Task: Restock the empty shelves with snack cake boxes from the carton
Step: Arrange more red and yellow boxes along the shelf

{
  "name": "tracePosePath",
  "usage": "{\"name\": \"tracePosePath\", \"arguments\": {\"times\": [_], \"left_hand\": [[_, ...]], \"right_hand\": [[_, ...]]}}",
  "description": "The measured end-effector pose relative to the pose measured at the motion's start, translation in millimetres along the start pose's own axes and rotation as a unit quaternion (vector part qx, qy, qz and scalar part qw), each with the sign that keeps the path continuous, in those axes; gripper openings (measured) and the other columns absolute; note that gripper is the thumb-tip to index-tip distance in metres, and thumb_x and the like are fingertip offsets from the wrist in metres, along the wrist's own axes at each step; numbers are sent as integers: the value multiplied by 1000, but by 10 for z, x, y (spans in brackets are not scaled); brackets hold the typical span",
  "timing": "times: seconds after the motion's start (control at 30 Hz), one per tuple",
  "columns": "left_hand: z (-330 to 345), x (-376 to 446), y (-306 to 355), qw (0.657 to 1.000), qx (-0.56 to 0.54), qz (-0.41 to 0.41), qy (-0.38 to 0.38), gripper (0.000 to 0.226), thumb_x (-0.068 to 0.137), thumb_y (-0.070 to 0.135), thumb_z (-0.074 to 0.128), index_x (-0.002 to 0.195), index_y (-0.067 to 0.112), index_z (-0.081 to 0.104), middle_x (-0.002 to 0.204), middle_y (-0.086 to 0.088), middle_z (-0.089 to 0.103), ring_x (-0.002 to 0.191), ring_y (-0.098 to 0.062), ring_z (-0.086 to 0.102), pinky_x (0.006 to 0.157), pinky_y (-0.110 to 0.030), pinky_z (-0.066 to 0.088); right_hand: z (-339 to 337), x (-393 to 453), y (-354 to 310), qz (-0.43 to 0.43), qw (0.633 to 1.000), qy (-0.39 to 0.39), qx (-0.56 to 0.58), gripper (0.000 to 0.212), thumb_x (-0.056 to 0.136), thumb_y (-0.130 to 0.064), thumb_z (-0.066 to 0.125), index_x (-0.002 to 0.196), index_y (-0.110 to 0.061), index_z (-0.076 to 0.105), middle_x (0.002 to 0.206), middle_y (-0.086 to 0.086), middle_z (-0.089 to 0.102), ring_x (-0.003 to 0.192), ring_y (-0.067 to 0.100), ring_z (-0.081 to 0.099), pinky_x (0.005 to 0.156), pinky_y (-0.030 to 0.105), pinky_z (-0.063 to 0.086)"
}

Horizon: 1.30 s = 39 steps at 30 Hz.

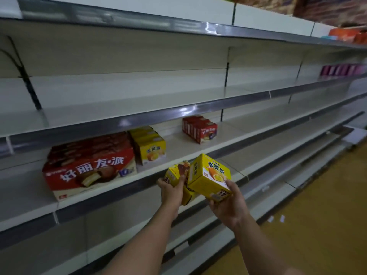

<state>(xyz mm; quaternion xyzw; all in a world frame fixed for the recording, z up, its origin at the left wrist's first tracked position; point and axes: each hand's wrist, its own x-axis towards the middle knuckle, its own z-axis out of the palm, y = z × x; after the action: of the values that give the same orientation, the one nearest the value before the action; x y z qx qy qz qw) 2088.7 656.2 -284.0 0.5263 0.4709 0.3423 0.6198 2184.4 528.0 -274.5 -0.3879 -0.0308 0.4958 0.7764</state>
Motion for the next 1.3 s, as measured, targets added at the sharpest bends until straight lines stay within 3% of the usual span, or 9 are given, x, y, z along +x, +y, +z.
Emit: {"name": "tracePosePath", "arguments": {"times": [0.27, 0.43, 0.57, 0.7, 0.83, 0.97, 1.1, 1.2, 1.3], "left_hand": [[-119, 592, 275, 999, -13, -31, 7, 68, 86, 32, 67, 131, 12, 21, 137, -19, 45, 119, -35, 51, 100, -48, 46], [73, 946, 393, 999, 16, -15, -27, 102, 63, 43, 83, 144, 23, 24, 141, -8, 42, 125, -30, 47, 102, -48, 45], [354, 1182, 452, 1000, 8, 3, -21, 73, 73, 42, 77, 136, 23, 45, 134, -4, 54, 118, -25, 54, 100, -45, 47], [696, 1367, 549, 998, -26, 2, 53, 66, 85, 29, 69, 141, 13, 37, 135, -6, 49, 120, -29, 53, 100, -40, 46], [951, 1489, 609, 995, 20, -33, 96, 49, 93, 33, 56, 127, -1, 47, 128, -14, 54, 116, -32, 53, 91, -35, 44], [1096, 1561, 636, 996, 28, -57, 60, 49, 90, 33, 59, 126, 1, 50, 127, -14, 57, 112, -29, 56, 93, -36, 48], [1185, 1551, 594, 994, 99, -34, 36, 33, 93, 21, 57, 124, 9, 59, 122, -9, 60, 96, -18, 51, 77, -25, 39], [1186, 1505, 585, 988, 87, 9, 130, 23, 95, 16, 47, 110, 9, 63, 104, -8, 62, 87, -22, 52, 73, -28, 41], [1116, 1372, 649, 977, 11, 37, 211, 27, 100, 27, 40, 85, 10, 55, 83, -6, 55, 72, -18, 48, 76, -31, 36]], "right_hand": [[409, 700, 42, -6, 1000, -11, 14, 38, 90, -45, 49, 112, -17, 61, 94, 8, 66, 81, 20, 58, 53, 22, 48], [342, 1079, -204, 1, 1000, -20, 0, 43, 90, -52, 46, 108, -17, 63, 94, 8, 67, 81, 19, 59, 49, 21, 48], [328, 1377, -475, 1, 999, -40, -5, 41, 91, -51, 44, 106, -18, 64, 90, 7, 72, 82, 19, 61, 52, 21, 49], [347, 1706, -793, 4, 997, -73, 8, 40, 92, -47, 45, 113, -16, 61, 93, 7, 73, 84, 21, 63, 51, 21, 51], [321, 1996, -1015, 18, 996, -88, -15, 39, 94, -44, 45, 120, -18, 56, 103, 8, 67, 89, 22, 61, 51, 24, 54], [357, 2185, -1163, 24, 993, -100, -54, 29, 95, -36, 47, 115, -17, 55, 98, 8, 66, 84, 21, 62, 55, 25, 55], [371, 2282, -1202, 37, 993, -77, -86, 24, 94, -32, 53, 112, -16, 56, 97, 9, 66, 81, 21, 62, 55, 26, 56], [406, 2301, -1167, 2, 990, -45, -135, 19, 92, -31, 57, 105, -18, 57, 101, 9, 64, 86, 22, 62, 64, 30, 55], [473, 2230, -1107, -65, 981, -15, -182, 16, 91, -29, 59, 103, -18, 57, 96, 5, 63, 84, 20, 61, 67, 30, 52]]}}
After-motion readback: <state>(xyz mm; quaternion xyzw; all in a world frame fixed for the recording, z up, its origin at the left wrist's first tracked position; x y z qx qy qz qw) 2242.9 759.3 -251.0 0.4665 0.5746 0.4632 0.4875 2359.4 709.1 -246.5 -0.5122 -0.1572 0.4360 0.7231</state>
